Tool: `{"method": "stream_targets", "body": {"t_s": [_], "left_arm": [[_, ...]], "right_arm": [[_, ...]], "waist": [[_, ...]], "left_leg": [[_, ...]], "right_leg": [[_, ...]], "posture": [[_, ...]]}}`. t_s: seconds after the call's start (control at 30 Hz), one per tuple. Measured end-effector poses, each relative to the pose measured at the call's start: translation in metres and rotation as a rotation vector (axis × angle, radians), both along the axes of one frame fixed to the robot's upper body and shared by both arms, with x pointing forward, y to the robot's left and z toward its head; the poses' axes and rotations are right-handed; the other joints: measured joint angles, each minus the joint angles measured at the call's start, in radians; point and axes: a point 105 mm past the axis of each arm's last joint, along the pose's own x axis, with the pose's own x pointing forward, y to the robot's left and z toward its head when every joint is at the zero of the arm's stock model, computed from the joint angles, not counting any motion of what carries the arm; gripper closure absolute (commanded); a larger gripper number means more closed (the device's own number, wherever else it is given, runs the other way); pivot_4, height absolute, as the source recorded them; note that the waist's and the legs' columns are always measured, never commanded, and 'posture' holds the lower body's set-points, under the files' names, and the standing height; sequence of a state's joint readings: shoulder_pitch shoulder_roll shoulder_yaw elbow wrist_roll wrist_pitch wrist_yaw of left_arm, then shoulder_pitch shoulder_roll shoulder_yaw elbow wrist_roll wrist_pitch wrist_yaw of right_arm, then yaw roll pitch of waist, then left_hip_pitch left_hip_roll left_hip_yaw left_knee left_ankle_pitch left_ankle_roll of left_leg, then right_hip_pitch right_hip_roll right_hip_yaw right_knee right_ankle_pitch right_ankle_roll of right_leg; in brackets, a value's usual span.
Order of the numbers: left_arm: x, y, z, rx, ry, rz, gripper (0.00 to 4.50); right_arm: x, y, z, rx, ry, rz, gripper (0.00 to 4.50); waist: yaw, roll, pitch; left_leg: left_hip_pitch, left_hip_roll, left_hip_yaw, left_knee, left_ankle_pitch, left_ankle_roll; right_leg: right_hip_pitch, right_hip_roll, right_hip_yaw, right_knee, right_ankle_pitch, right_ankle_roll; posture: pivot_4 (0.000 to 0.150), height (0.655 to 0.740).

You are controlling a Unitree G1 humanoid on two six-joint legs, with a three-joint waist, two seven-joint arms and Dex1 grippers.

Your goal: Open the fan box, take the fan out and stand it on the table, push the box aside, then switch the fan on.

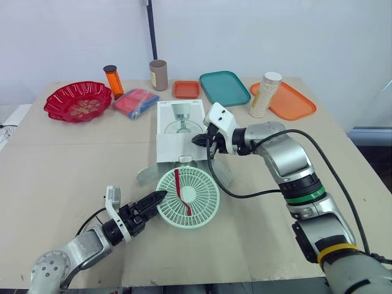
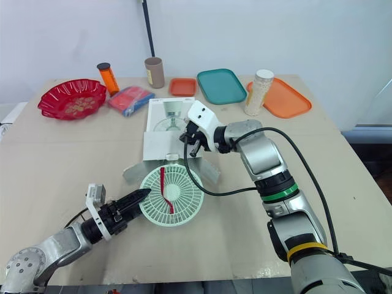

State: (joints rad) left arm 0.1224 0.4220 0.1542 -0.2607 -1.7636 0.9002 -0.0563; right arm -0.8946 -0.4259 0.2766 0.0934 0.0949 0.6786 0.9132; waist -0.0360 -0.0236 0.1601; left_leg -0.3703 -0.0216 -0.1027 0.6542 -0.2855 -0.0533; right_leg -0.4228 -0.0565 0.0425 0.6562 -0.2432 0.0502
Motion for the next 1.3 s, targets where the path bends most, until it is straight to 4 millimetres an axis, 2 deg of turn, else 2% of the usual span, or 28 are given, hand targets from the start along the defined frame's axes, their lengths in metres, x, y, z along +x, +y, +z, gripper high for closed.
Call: {"method": "stream_targets", "body": {"t_s": [0.1, 0.23, 0.37, 0.43, 0.57, 0.67, 0.77, 0.8, 0.83, 0.87, 0.93, 1.03, 1.13, 1.3], "left_arm": [[0.001, 0.006, 0.003, -0.004, -0.02, 0.013, 0.07], [-0.002, 0.035, 0.022, 0.041, -0.108, 0.076, 0.07], [-0.009, 0.048, 0.039, 0.093, -0.191, 0.063, 0.07], [-0.016, 0.05, 0.045, 0.155, -0.239, 0.028, 0.07], [-0.032, 0.048, 0.048, 0.367, -0.374, -0.084, 0.07], [-0.043, 0.048, 0.051, 0.558, -0.548, -0.164, 0.07], [-0.045, 0.048, 0.055, 0.678, -0.664, -0.204, 0.07], [-0.044, 0.048, 0.054, 0.727, -0.691, -0.213, 0.07], [-0.038, 0.052, 0.054, 0.886, -0.796, -0.218, 0.07], [-0.034, 0.053, 0.055, 0.969, -0.866, -0.217, 0.07], [-0.025, 0.051, 0.06, 1.055, -1.006, -0.19, 0.07], [-0.013, 0.045, 0.066, 1.154, -1.198, -0.181, 0.07], [-0.002, 0.045, 0.066, 1.219, -1.302, -0.173, 0.07], [0.002, 0.058, 0.053, 1.353, -1.442, -0.212, 0.07]], "right_arm": [[0.0, 0.0, 0.0, 0.001, 0.0, 0.001, 4.5], [-0.002, 0.002, 0.0, 0.019, 0.018, 0.012, 4.5], [-0.01, 0.006, 0.013, 0.099, 0.026, 0.069, 4.5], [-0.017, 0.007, 0.027, 0.157, 0.013, 0.114, 4.5], [-0.034, -0.002, 0.041, 0.213, -0.007, 0.201, 4.5], [-0.053, -0.021, 0.037, 0.235, -0.005, 0.261, 4.5], [-0.062, -0.031, 0.031, 0.232, -0.006, 0.282, 4.5], [-0.064, -0.034, 0.028, 0.222, -0.013, 0.285, 4.5], [-0.069, -0.048, 0.017, 0.182, -0.021, 0.274, 4.5], [-0.07, -0.056, 0.009, 0.166, -0.019, 0.254, 4.5], [-0.074, -0.063, 0.002, 0.157, -0.028, 0.259, 4.5], [-0.083, -0.071, -0.004, 0.155, -0.067, 0.287, 4.5], [-0.088, -0.074, -0.011, 0.153, -0.07, 0.306, 4.5], [-0.092, -0.079, -0.009, 0.166, -0.069, 0.317, 4.5]], "waist": [[0.0, 0.0, 0.0], [-0.004, 0.001, 0.0], [-0.004, 0.002, 0.002], [-0.005, 0.002, 0.002], [-0.006, 0.004, 0.003], [-0.005, 0.005, 0.005], [-0.005, 0.007, 0.006], [-0.005, 0.007, 0.006], [-0.005, 0.008, 0.006], [-0.002, 0.008, 0.007], [0.001, 0.009, 0.007], [0.001, 0.008, 0.008], [0.001, 0.008, 0.008], [0.001, 0.008, 0.008]], "left_leg": [[0.0, 0.0, 0.0, 0.0, 0.0, 0.0], [0.0, 0.001, 0.0, -0.001, 0.0, 0.0], [-0.001, 0.001, 0.0, -0.001, 0.0, 0.0], [-0.001, 0.001, 0.0, -0.001, 0.0, 0.001], [-0.001, 0.001, 0.0, -0.002, -0.001, 0.001], [-0.002, 0.001, 0.0, -0.003, -0.001, 0.001], [-0.001, 0.002, 0.001, -0.002, -0.001, 0.002], [-0.001, 0.002, 0.001, -0.002, -0.001, 0.002], [0.0, 0.002, 0.001, -0.003, -0.001, 0.002], [0.0, 0.002, 0.001, -0.002, -0.001, 0.002], [0.001, 0.002, 0.002, -0.002, -0.001, 0.002], [0.001, 0.004, 0.002, -0.002, -0.001, 0.003], [0.001, 0.004, 0.003, -0.002, -0.002, 0.003], [0.001, 0.006, 0.004, -0.002, -0.003, 0.005]], "right_leg": [[0.0, 0.0, 0.0, 0.0, 0.0, 0.0], [-0.001, 0.0, 0.0, 0.0, 0.0, 0.0], [-0.001, 0.0, -0.001, -0.001, 0.0, 0.0], [0.0, 0.0, -0.001, -0.002, 0.0, 0.0], [0.0, 0.001, -0.002, -0.004, 0.0, 0.0], [0.001, 0.001, -0.002, -0.006, 0.0, 0.0], [0.001, 0.001, -0.002, -0.006, 0.0, 0.0], [0.002, 0.002, -0.002, -0.006, 0.0, 0.0], [0.003, 0.002, -0.002, -0.007, 0.0, 0.0], [0.004, 0.002, -0.002, -0.008, 0.0, 0.0], [0.004, 0.002, 0.0, -0.009, 0.001, 0.001], [0.005, 0.004, 0.0, -0.009, 0.002, 0.0], [0.005, 0.004, 0.0, -0.009, 0.002, 0.001], [0.004, 0.004, 0.0, -0.009, 0.003, 0.0]], "posture": [[0.15, 0.74], [0.15, 0.74], [0.15, 0.74], [0.15, 0.74], [0.15, 0.74], [0.15, 0.74], [0.15, 0.74], [0.15, 0.74], [0.15, 0.74], [0.15, 0.74], [0.15, 0.74], [0.15, 0.74], [0.15, 0.74], [0.15, 0.74]]}}
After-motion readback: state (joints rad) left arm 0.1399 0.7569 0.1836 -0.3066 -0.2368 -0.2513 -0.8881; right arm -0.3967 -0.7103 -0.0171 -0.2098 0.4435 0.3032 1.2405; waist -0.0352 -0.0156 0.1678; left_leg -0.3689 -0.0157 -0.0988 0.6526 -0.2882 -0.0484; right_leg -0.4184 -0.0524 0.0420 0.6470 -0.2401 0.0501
